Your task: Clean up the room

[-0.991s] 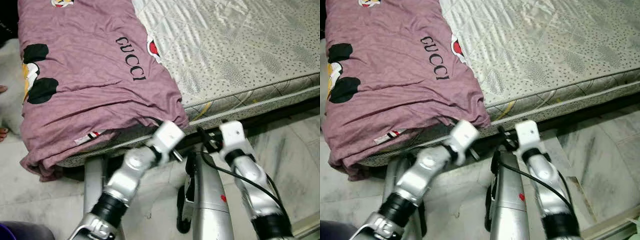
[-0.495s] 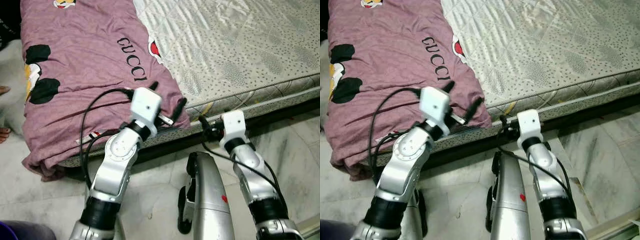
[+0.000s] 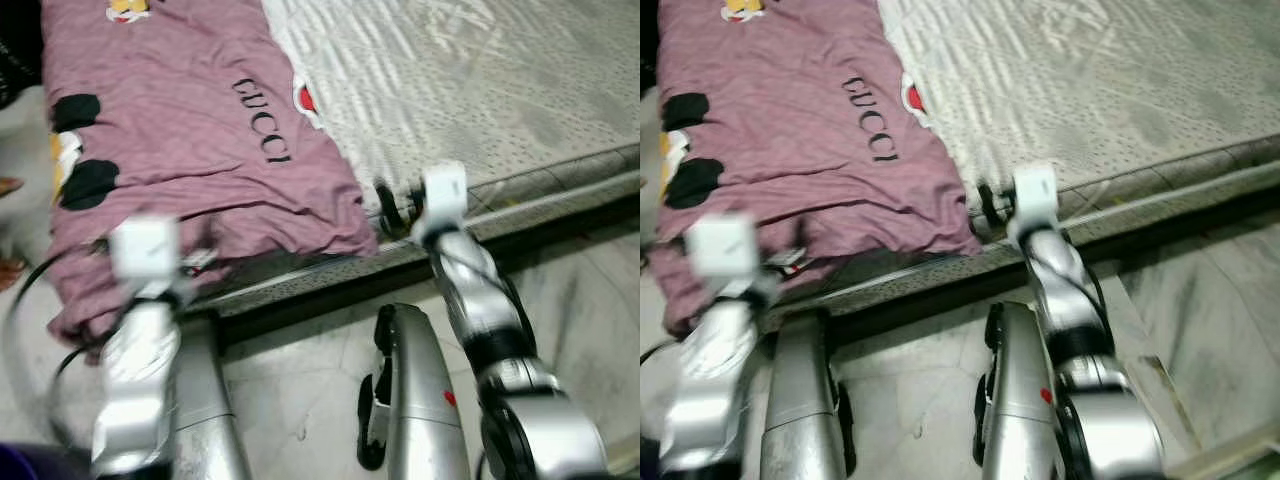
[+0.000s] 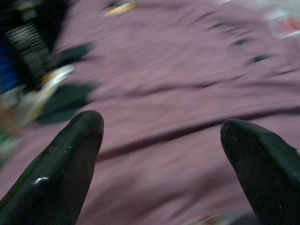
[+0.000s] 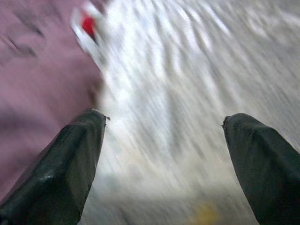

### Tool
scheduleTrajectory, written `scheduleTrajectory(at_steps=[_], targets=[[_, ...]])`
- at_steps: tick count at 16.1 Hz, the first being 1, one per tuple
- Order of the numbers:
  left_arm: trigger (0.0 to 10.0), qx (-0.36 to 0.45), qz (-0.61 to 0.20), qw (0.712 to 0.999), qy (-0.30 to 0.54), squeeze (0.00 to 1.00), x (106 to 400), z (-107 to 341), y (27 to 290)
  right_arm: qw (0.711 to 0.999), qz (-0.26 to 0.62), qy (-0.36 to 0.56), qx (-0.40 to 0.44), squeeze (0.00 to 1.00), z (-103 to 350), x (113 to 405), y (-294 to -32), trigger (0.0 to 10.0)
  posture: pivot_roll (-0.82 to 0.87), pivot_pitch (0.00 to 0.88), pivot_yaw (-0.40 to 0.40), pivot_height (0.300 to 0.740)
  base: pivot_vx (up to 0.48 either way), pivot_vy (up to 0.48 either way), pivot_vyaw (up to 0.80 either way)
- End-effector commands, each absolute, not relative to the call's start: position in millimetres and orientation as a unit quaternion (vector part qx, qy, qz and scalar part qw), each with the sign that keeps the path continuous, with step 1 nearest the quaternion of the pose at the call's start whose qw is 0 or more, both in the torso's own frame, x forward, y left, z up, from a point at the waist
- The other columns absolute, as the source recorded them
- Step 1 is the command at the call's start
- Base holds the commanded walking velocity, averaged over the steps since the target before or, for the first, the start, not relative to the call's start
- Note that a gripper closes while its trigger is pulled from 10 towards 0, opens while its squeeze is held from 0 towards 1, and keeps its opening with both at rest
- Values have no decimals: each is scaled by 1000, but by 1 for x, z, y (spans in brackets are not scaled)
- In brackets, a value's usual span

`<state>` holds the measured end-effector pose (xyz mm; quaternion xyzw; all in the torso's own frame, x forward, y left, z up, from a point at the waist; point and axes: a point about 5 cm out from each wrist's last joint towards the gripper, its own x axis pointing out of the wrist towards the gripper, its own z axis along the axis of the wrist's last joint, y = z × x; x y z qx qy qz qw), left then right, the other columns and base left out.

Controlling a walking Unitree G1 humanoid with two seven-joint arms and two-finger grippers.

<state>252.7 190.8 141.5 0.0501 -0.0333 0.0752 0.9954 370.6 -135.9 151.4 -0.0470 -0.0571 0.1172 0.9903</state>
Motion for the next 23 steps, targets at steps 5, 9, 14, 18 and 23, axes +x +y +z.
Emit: scheduleTrajectory(at_steps=[5, 9, 14, 18, 23], targets=[[10000, 47, 139, 989, 3, 0, 238, 132, 198, 986, 165, 18, 29, 0, 128, 370, -99, 10000, 142, 266, -18, 504, 0, 0, 0], [10000, 43, 129, 991, 5, 0, 247, 133, 196, 963, 212, 161, -39, 0, 70, 344, -106, 10000, 131, 270, 4, 504, 0, 0, 0], [10000, 42, 121, 992, 8, 0, 255, 133, 193, 963, 164, 203, -67, 0, 43, 314, -161, 10000, 103, 266, 12, 504, 0, 0, 0], [10000, 43, 118, 992, 5, 0, 260, 135, 193, 962, 126, 222, -100, 0, 38, 298, -202, 10000, 90, 248, 18, 504, 0, 0, 0], [10000, 41, 110, 993, -10, 0, 267, 138, 189, 973, 38, 180, -142, 0, 53, 290, -235, 10000, 66, 210, 17, 504, 0, 0, 0]])
